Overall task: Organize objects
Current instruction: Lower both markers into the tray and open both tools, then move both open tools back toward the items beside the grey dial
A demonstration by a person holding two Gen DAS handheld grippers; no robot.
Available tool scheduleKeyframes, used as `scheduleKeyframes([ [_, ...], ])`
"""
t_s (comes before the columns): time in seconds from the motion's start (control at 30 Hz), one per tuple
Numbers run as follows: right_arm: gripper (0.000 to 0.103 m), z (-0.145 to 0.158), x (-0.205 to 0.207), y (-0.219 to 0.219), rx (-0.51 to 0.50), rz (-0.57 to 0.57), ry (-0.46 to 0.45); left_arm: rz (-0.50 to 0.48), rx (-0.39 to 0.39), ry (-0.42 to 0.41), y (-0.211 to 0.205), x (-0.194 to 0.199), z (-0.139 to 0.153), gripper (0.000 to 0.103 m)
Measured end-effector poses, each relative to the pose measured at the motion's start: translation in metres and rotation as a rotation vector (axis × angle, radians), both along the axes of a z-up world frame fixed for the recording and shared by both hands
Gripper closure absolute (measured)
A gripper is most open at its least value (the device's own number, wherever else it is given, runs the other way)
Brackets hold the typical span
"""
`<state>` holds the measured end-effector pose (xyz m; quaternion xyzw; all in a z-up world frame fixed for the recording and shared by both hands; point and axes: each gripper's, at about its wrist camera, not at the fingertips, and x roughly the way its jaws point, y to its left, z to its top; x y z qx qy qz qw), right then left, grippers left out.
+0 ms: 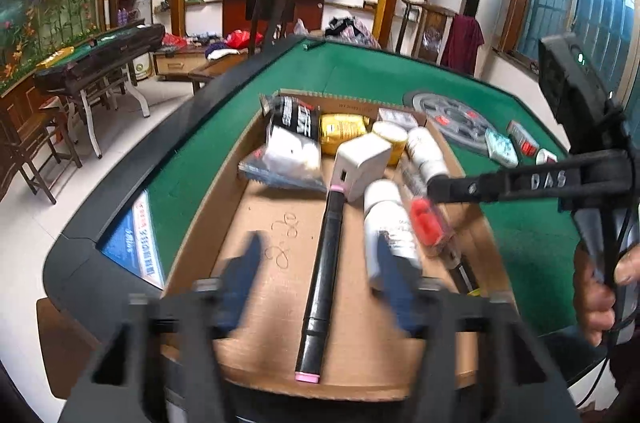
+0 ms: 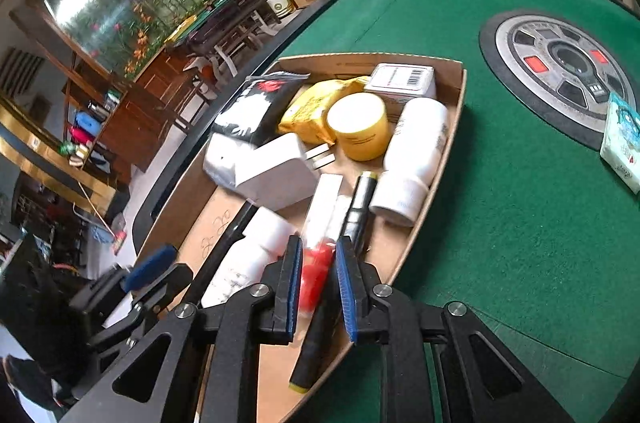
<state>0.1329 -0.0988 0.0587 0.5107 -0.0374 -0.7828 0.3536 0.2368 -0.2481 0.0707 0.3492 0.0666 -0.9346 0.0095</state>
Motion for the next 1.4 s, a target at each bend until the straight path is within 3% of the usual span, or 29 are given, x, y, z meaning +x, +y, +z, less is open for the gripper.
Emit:
scheduleKeyframes([
  [0.03,0.069,0.002,0.002,0.000,0.007,-0.001,0.016,0.007,0.001,0.017,0.000,0.003,0.005,0.028],
  [0.1,0.037,0.011,0.008,0.002,0.020,-0.014,0.071,0.017,-0.006,0.043,0.002,0.009,0.016,0.025],
  [0.17,0.029,0.022,0.019,0.007,0.041,-0.041,0.140,0.030,-0.017,0.067,0.003,0.014,0.023,0.019],
  [0.4,0.008,0.059,0.041,0.038,0.211,-0.199,0.473,0.026,-0.032,0.069,0.017,0.012,0.037,0.017],
  [0.47,0.006,0.066,0.042,0.054,0.261,-0.252,0.540,0.014,-0.026,0.062,0.024,0.009,0.040,0.017],
  [0.63,0.005,0.073,0.033,0.091,0.327,-0.323,0.577,-0.027,-0.042,0.056,0.052,-0.003,0.047,0.017],
  [0.97,0.005,0.062,0.008,0.169,0.374,-0.458,0.530,-0.136,-0.110,0.035,0.110,-0.029,0.050,0.017],
  [1.4,0.005,0.048,-0.007,0.213,0.402,-0.517,0.493,-0.231,-0.143,-0.018,0.165,-0.058,0.038,0.017],
])
